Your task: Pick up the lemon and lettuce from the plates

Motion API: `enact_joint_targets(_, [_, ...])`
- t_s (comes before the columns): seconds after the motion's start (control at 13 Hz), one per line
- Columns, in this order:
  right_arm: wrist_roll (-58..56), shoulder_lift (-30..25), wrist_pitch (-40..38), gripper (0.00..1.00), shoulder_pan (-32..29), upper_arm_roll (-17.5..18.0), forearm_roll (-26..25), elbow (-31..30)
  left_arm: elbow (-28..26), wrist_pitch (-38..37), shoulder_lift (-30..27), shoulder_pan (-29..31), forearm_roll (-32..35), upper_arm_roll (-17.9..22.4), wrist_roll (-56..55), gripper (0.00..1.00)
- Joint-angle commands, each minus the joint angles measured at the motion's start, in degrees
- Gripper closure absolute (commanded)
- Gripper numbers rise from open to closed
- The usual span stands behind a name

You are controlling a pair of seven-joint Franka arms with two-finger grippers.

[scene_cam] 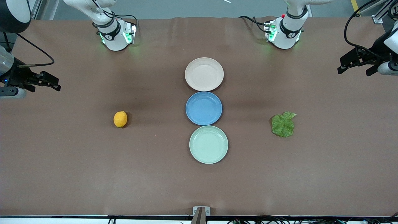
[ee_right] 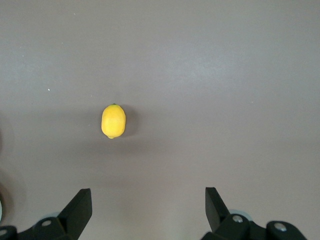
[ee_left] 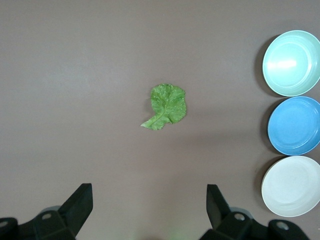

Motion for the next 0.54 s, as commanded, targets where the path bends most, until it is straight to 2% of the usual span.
enact_joint_targets(0.0, [0.2, -2.0, 1.2, 0.00, -0.6, 0.4, 0.2, -3.4, 0.8, -0.6, 0.4, 0.1, 1.3, -0.2, 0.3, 0.00])
enact_joint_targets(0.46, [0.2, -3.6, 1.8, 0.00, -0.6, 0.3, 1.9, -4.2, 0.9, -0.6, 0.5, 0.1, 1.3, -0.2, 0.7, 0.00])
